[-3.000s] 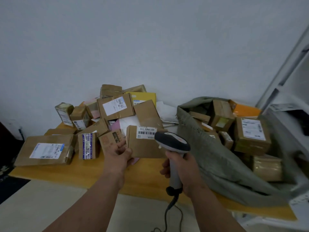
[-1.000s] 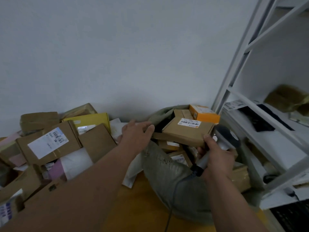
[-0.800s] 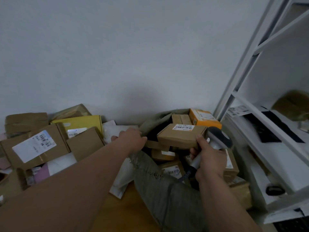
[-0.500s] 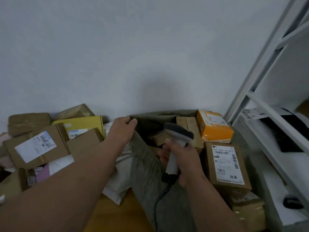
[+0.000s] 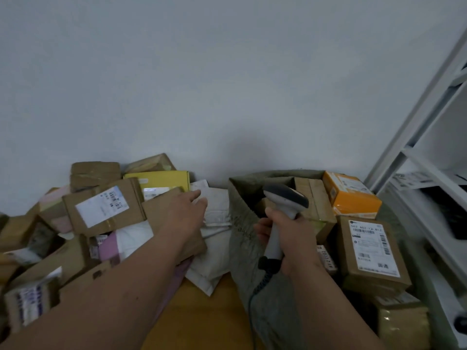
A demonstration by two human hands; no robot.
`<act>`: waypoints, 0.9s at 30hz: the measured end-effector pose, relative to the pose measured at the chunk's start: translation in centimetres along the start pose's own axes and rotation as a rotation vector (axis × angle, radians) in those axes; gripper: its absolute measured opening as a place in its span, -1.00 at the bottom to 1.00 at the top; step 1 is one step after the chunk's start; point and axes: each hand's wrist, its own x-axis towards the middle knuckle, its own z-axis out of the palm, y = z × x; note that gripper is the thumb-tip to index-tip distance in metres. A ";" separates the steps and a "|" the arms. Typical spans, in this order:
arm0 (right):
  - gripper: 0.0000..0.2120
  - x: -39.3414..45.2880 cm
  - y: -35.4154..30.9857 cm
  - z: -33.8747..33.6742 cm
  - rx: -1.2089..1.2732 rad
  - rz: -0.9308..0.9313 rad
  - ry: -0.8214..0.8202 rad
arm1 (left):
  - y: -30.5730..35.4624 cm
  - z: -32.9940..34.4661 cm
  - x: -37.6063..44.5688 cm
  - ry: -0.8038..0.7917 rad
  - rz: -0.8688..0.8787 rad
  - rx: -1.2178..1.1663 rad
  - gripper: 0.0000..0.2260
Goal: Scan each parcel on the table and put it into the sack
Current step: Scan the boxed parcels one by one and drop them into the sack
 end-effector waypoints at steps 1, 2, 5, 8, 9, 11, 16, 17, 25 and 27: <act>-0.85 -0.9 0.3 0.8 -0.004 -0.015 -0.007 | -1.5 -0.8 -0.1 0.010 -0.006 -0.009 -0.61; -0.86 -2.0 0.6 1.7 -0.014 -0.031 -0.016 | -2.8 -1.8 -0.6 0.018 -0.017 -0.036 -0.58; -0.84 -5.6 2.7 5.1 -0.066 -0.046 -0.036 | -6.0 -6.0 -2.9 0.045 -0.074 -0.083 -0.55; -0.82 -9.0 6.0 9.0 -0.092 0.006 -0.097 | -10.2 -10.3 -5.3 0.078 -0.119 -0.053 -0.67; -0.82 -10.2 7.2 10.3 -0.102 0.020 -0.125 | -11.6 -11.8 -6.0 0.094 -0.130 -0.043 -0.69; -0.83 -12.3 9.8 12.5 -0.147 0.033 -0.174 | -14.5 -14.3 -7.4 0.113 -0.158 -0.058 -0.82; -0.89 -16.7 14.0 16.6 -0.258 0.074 -0.224 | -20.1 -19.1 -10.5 0.206 -0.274 -0.088 -0.84; -0.86 -17.2 14.4 17.2 -0.273 0.080 -0.236 | -20.9 -19.9 -11.0 0.230 -0.296 -0.073 -0.79; -0.92 -15.9 17.2 19.7 -0.392 0.062 -0.293 | -26.2 -21.8 -13.1 0.283 -0.469 -0.089 -0.70; -0.92 -15.5 18.4 20.8 -0.420 0.068 -0.320 | -27.0 -22.0 -13.4 0.273 -0.513 -0.110 -0.68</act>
